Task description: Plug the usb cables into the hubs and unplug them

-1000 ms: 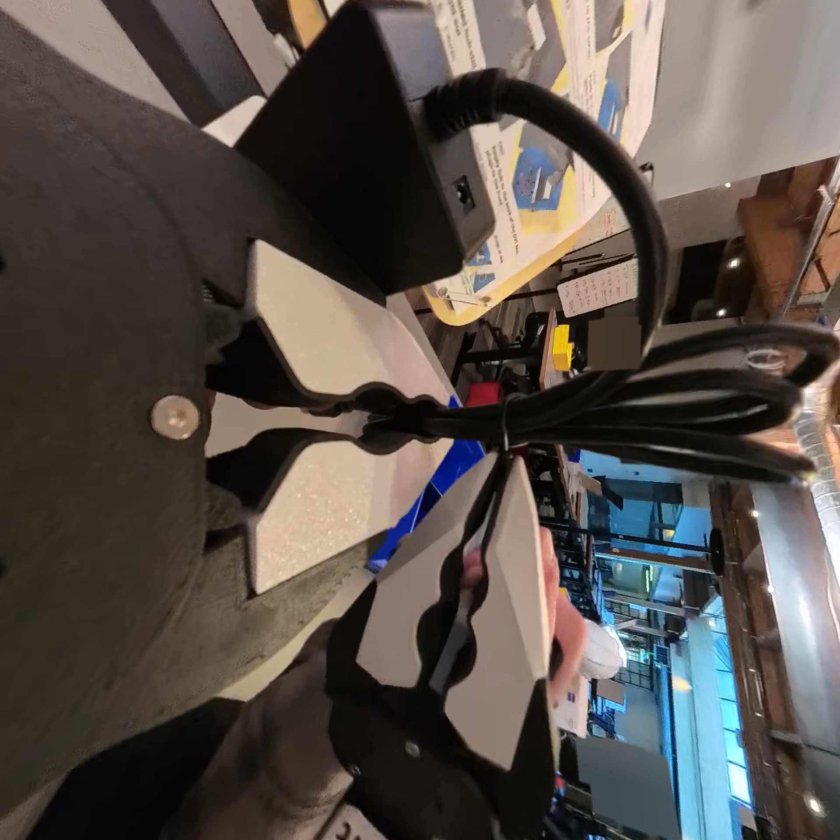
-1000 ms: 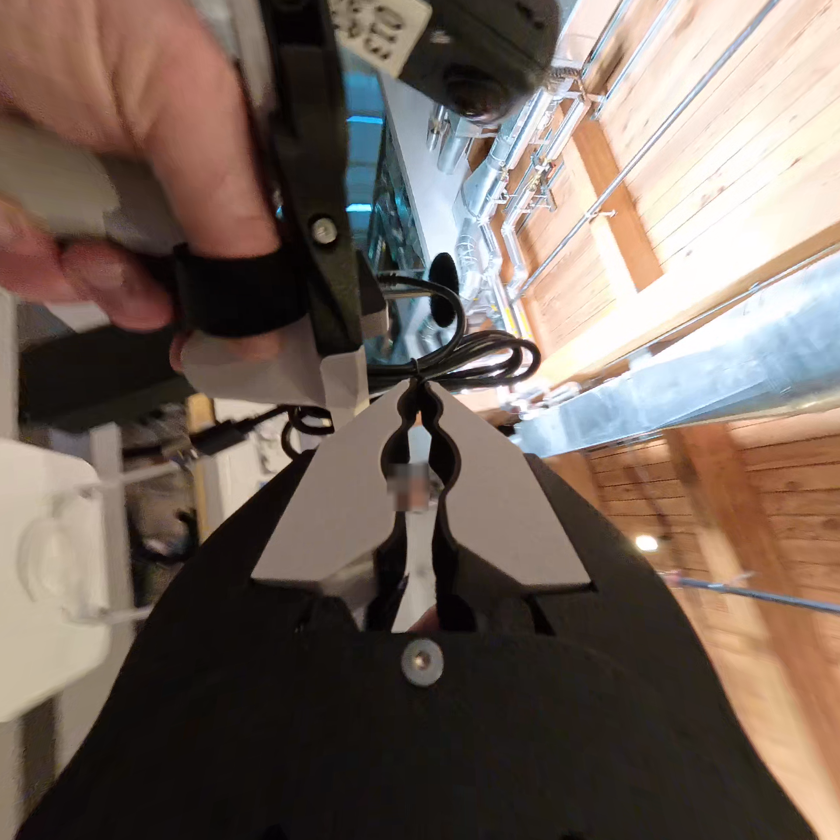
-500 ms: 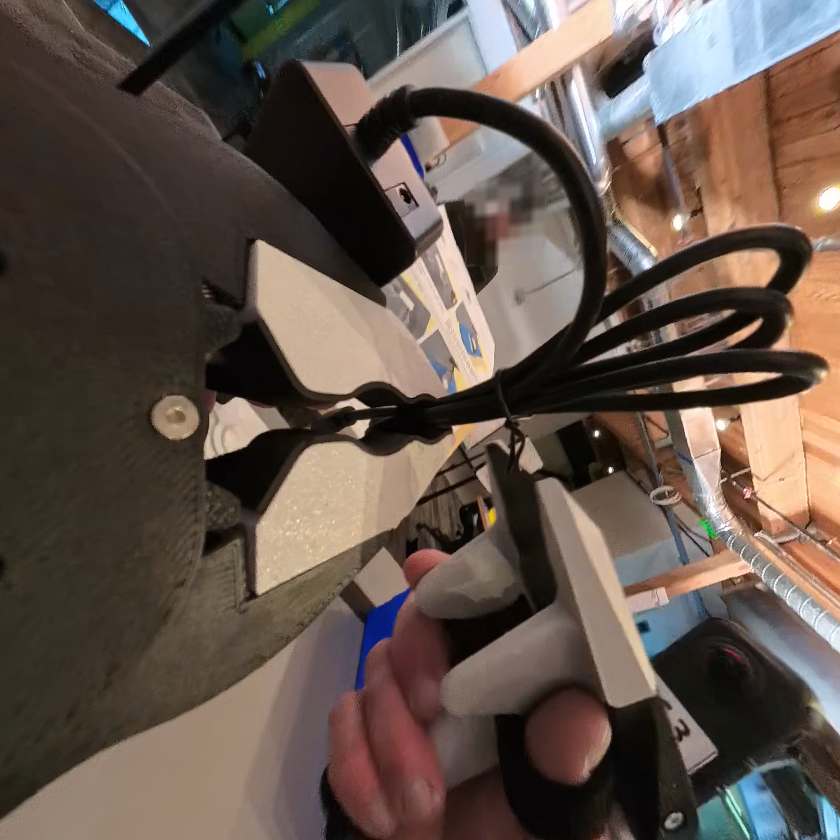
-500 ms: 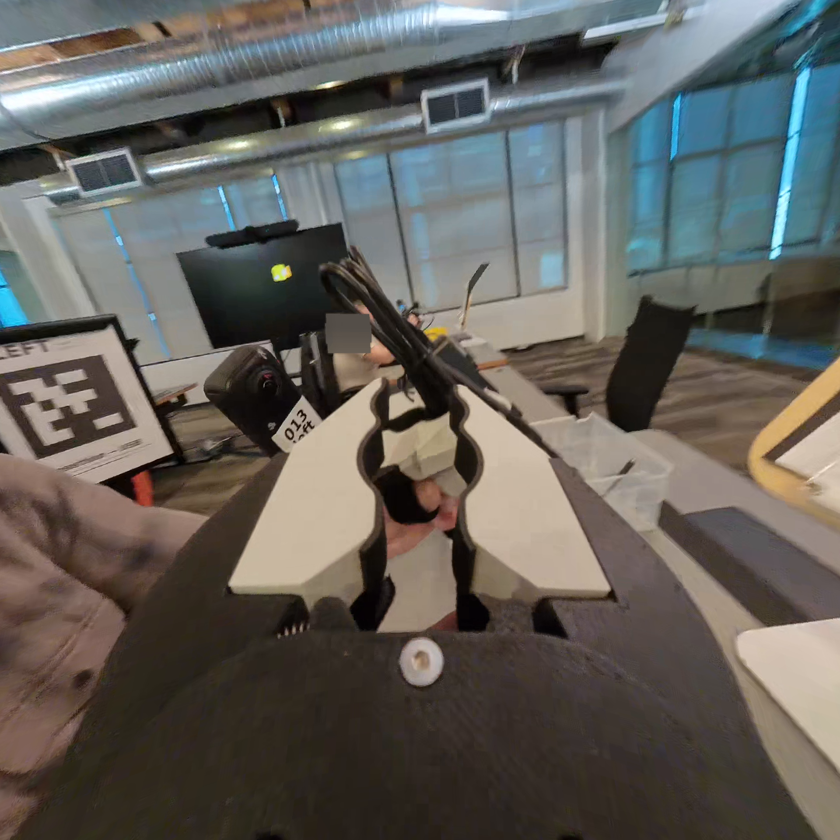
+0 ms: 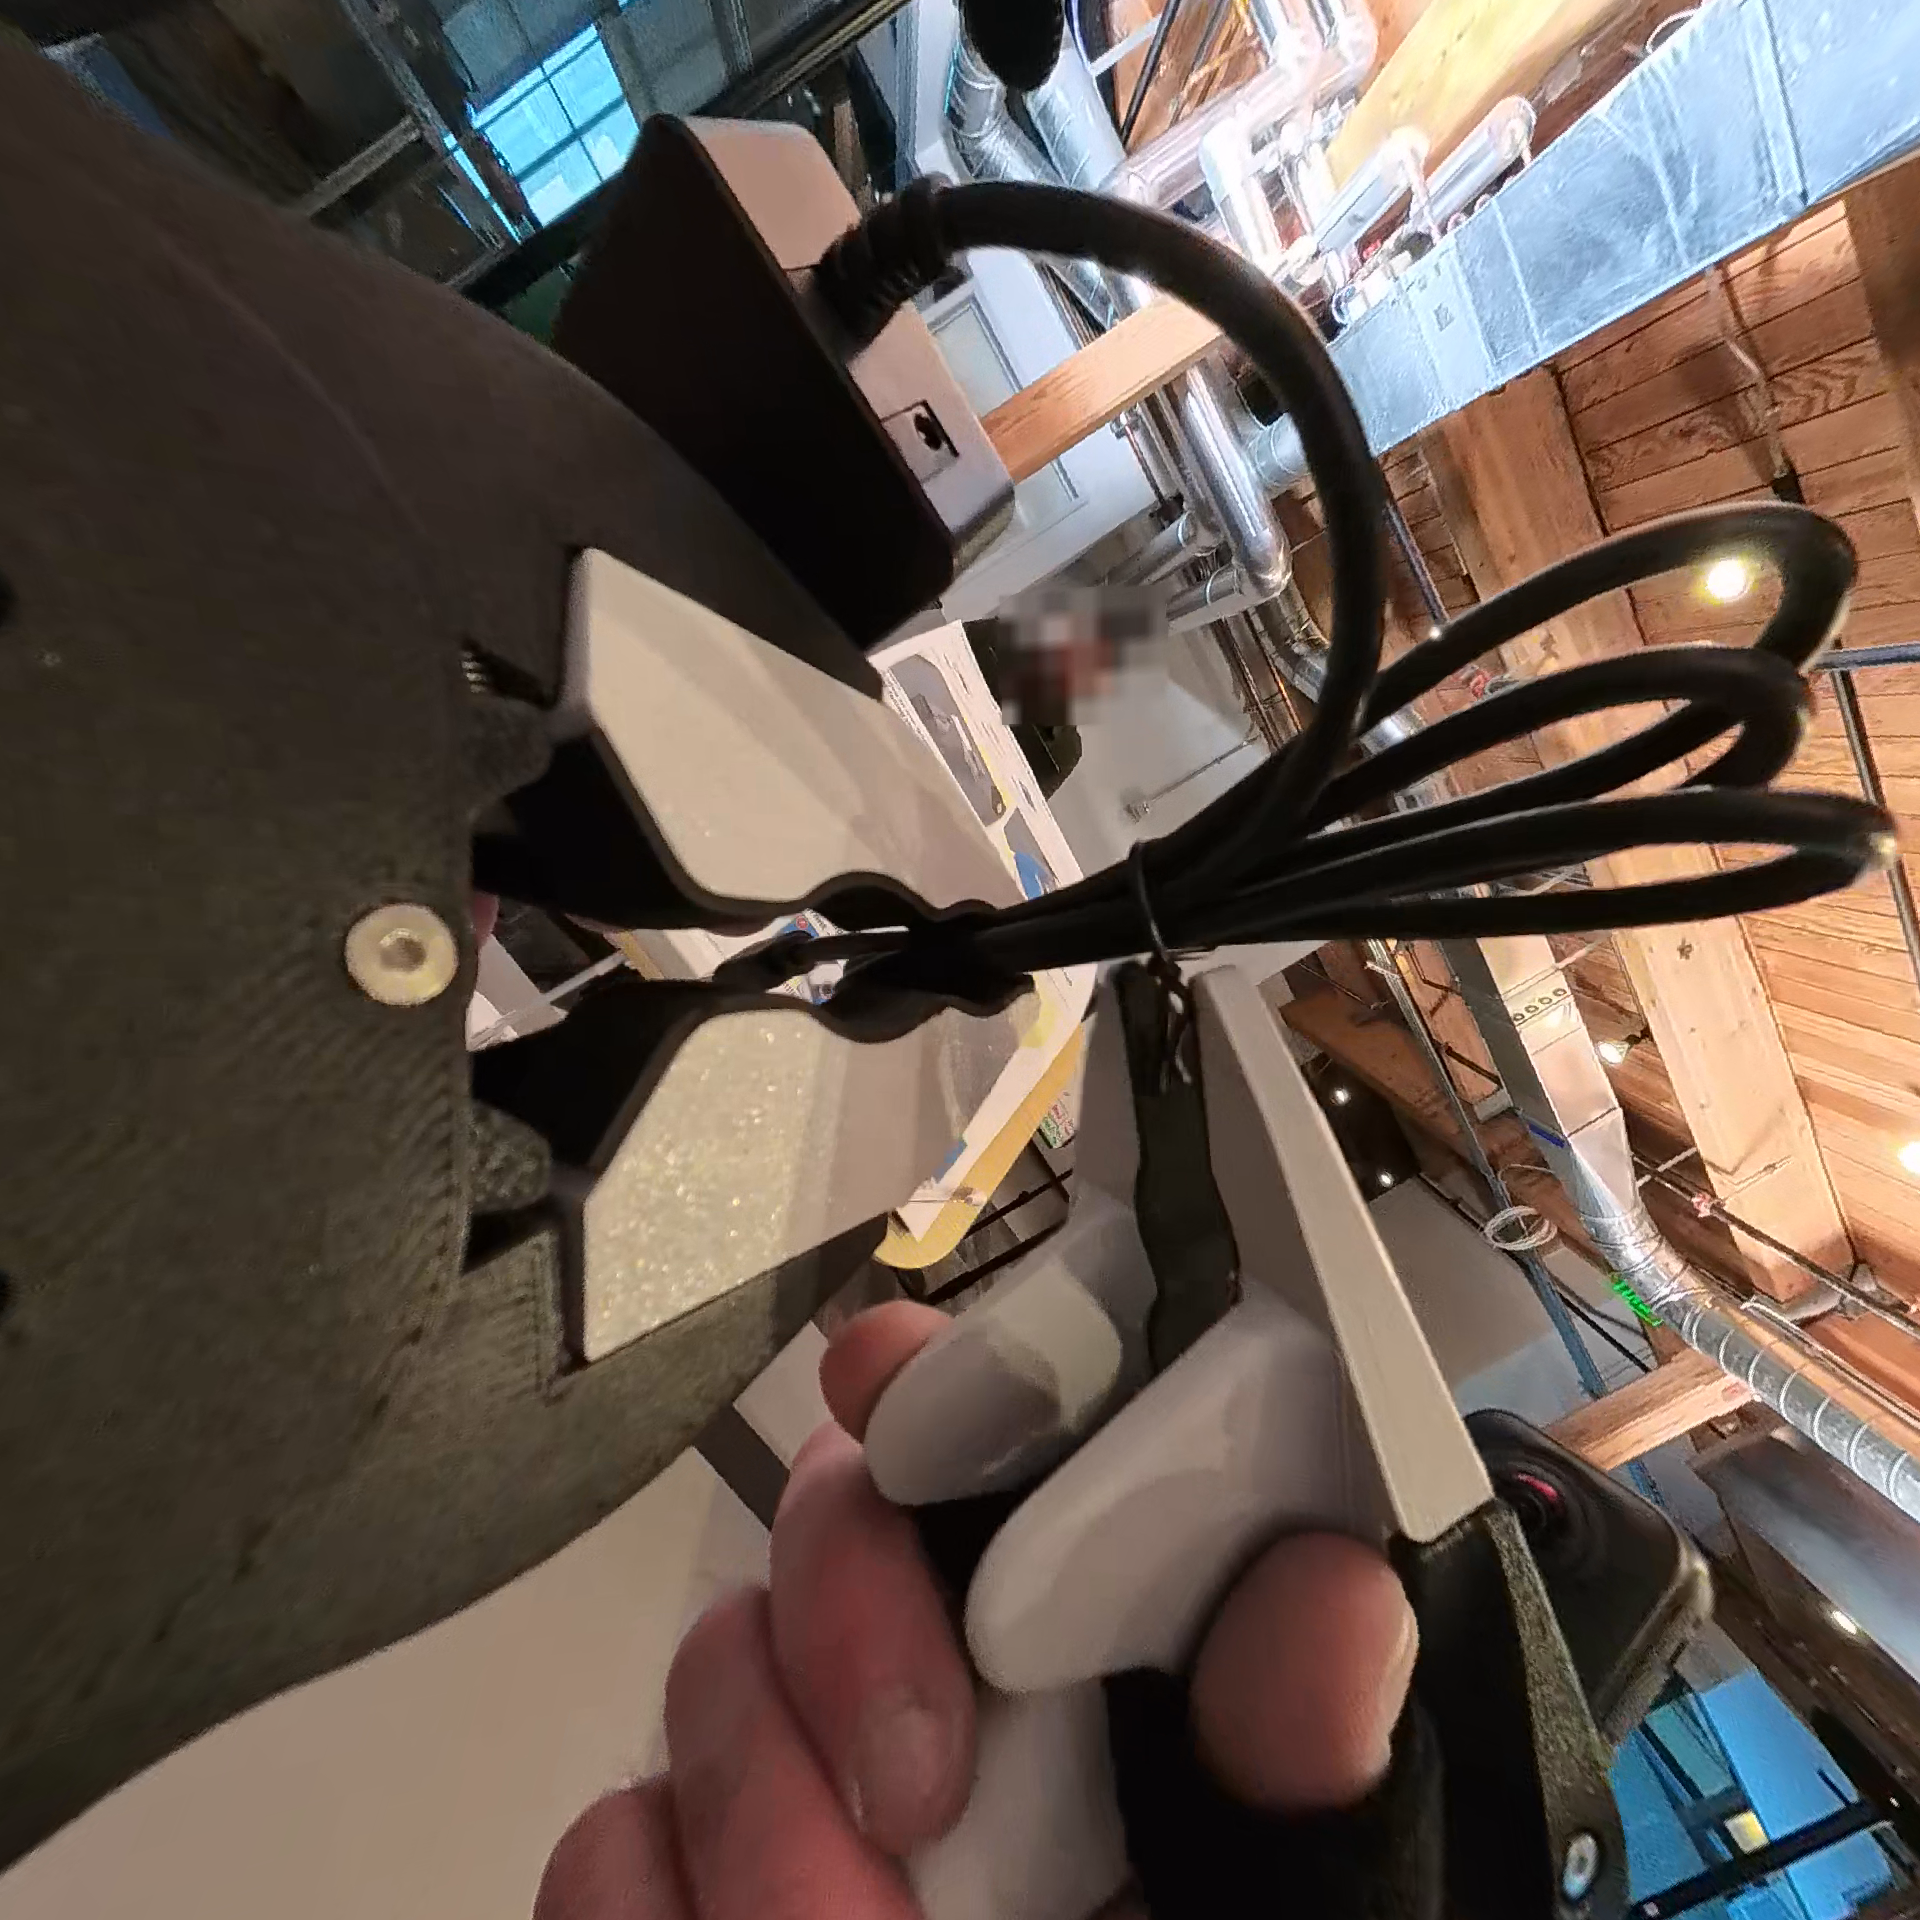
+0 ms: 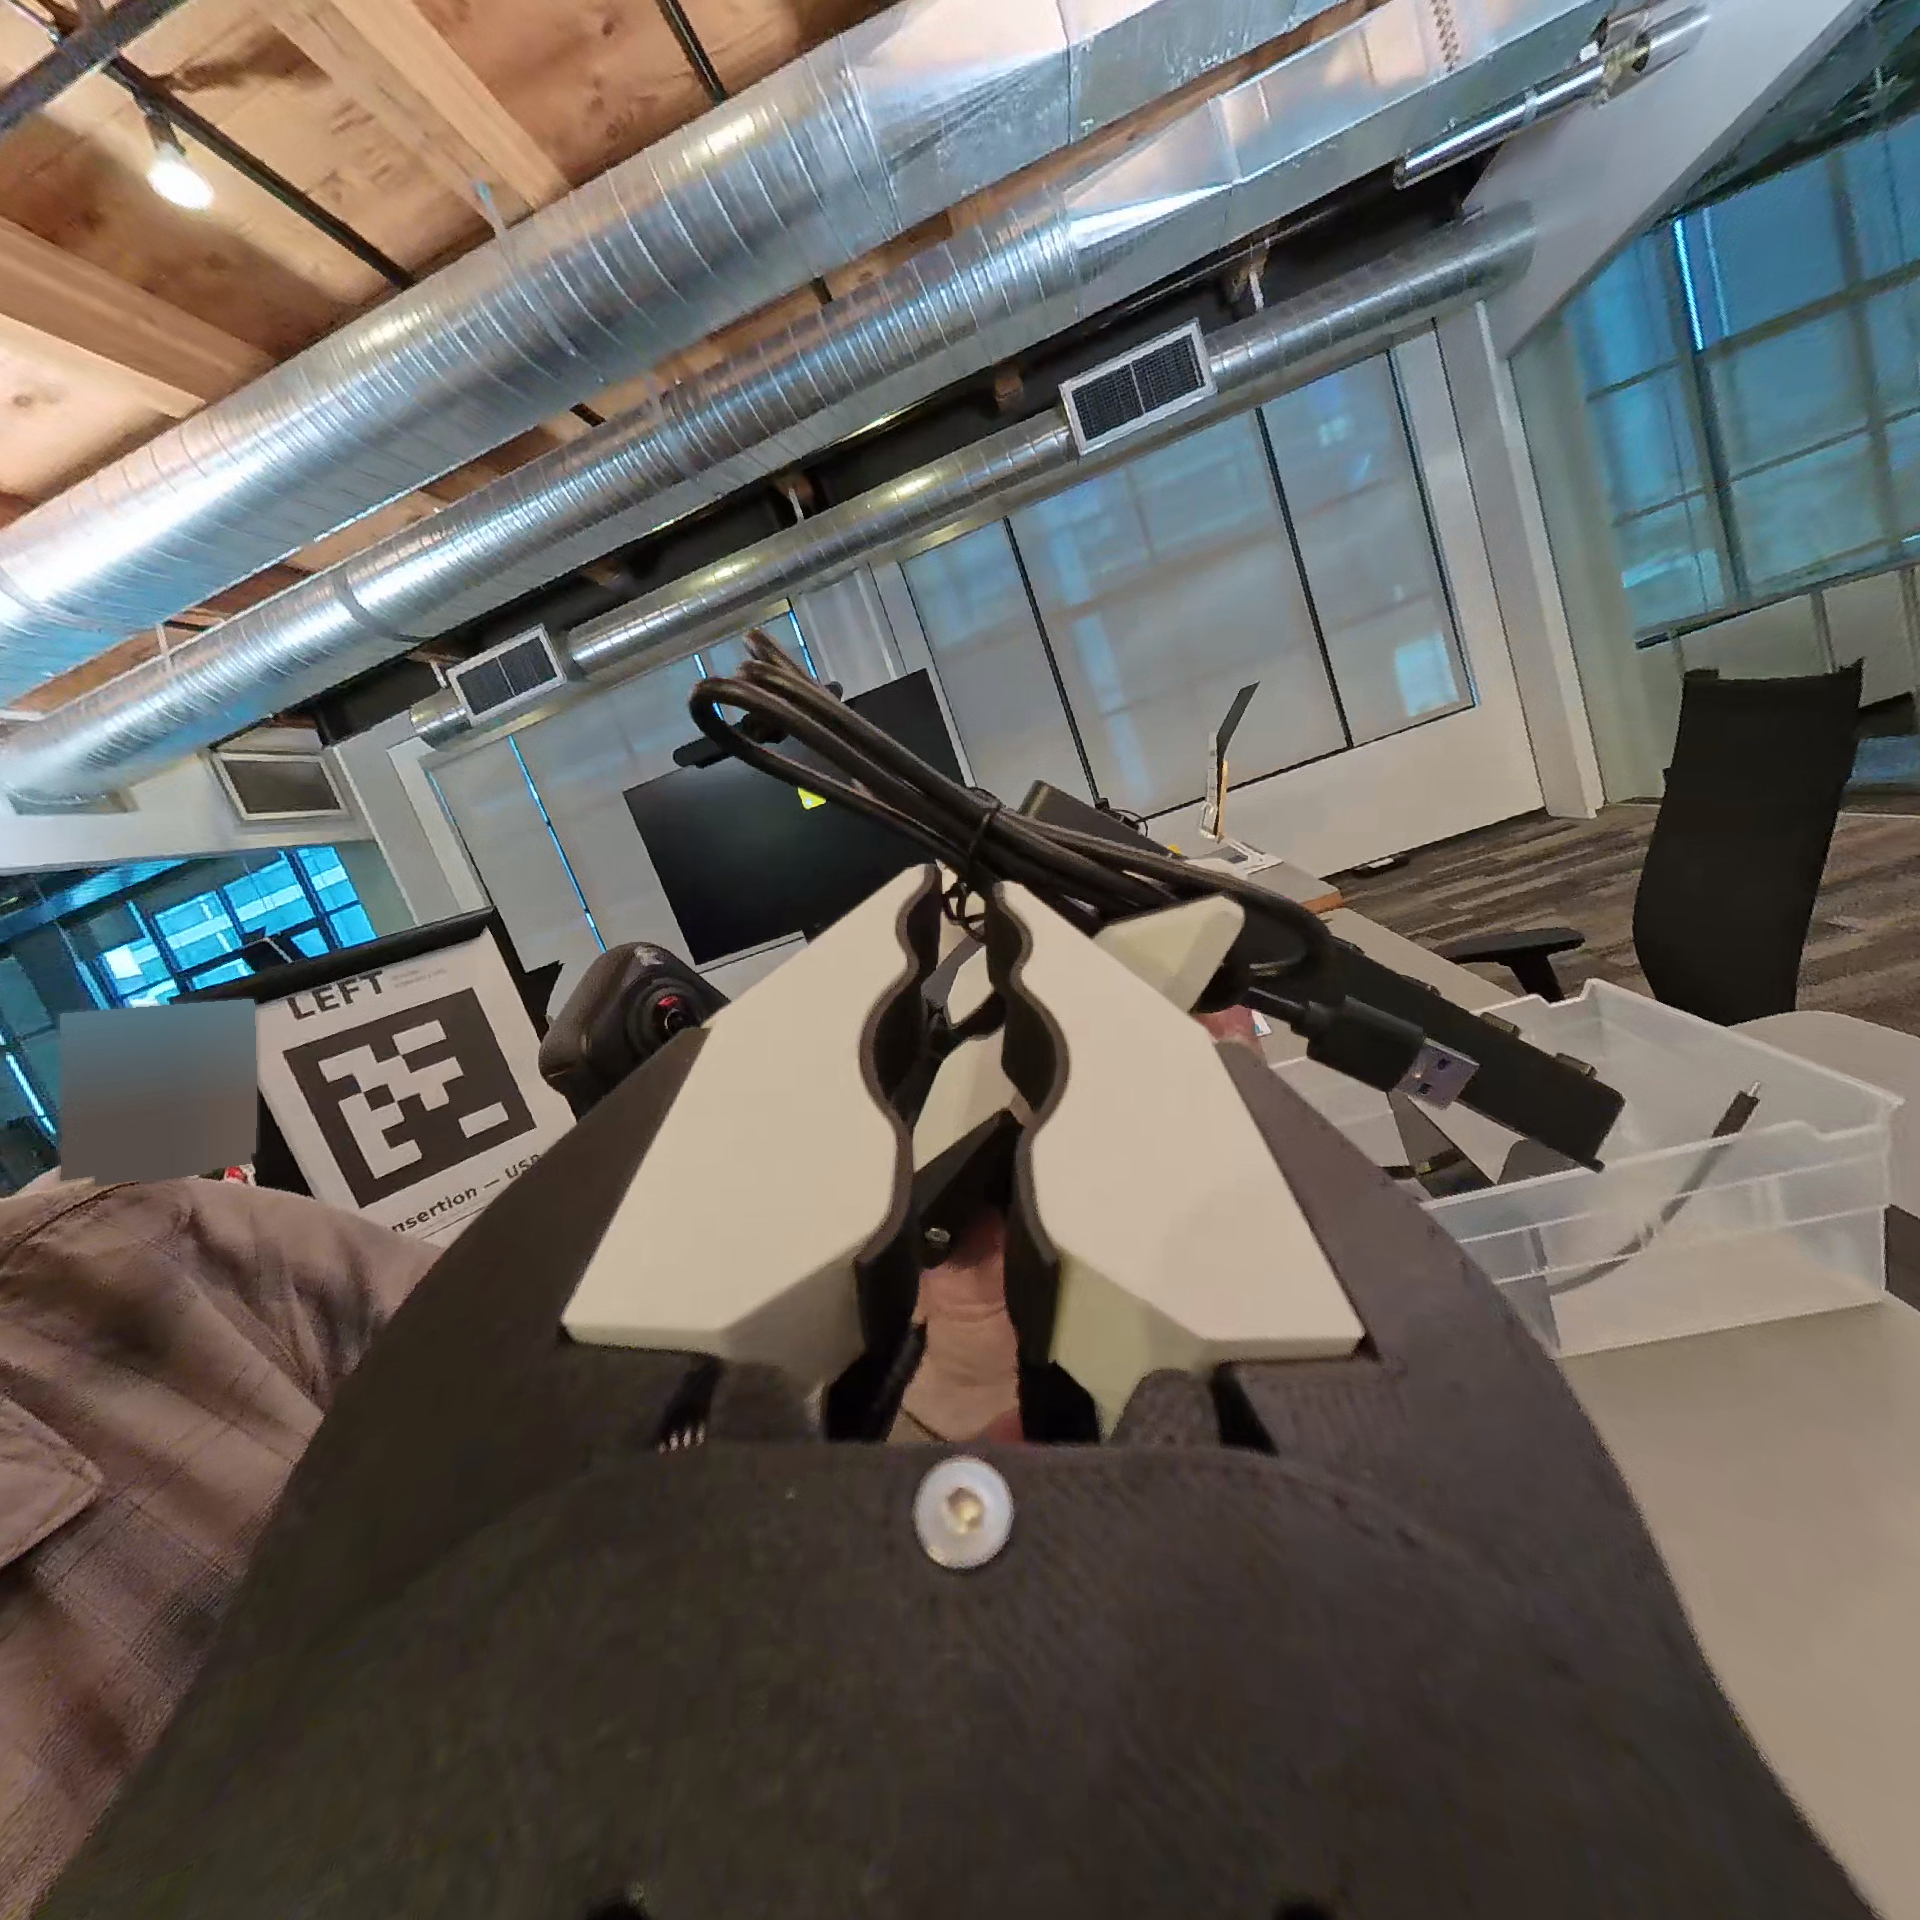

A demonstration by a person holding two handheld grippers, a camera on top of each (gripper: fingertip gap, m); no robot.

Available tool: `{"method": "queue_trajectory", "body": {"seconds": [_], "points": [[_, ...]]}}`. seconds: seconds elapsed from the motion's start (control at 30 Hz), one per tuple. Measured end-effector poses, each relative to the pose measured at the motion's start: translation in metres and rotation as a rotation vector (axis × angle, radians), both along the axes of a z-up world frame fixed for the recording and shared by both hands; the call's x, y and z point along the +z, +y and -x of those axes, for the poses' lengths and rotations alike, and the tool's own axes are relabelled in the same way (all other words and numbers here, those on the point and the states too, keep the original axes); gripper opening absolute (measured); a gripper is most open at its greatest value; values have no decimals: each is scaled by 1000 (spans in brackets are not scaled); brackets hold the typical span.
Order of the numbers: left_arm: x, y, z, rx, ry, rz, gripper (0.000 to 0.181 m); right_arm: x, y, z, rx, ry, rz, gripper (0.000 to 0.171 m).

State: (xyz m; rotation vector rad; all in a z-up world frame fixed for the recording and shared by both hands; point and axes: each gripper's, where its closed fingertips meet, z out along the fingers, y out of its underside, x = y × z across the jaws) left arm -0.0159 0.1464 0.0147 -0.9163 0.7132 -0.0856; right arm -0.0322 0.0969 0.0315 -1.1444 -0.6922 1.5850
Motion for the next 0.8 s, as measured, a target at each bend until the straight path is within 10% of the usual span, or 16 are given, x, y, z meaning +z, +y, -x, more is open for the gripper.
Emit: {"method": "queue_trajectory", "body": {"seconds": [0.53,0.63,0.8], "points": [[1,-4,-3,20,19,13,4,1,-1,-5,-150,-121,-174,0],[3,-4,-2,19,15,10,5,1,-6,-2,-122,-140,-181,20],[5,-5,-1,18,12,8,5,0,-6,2,-134,-134,-176,2]]}}
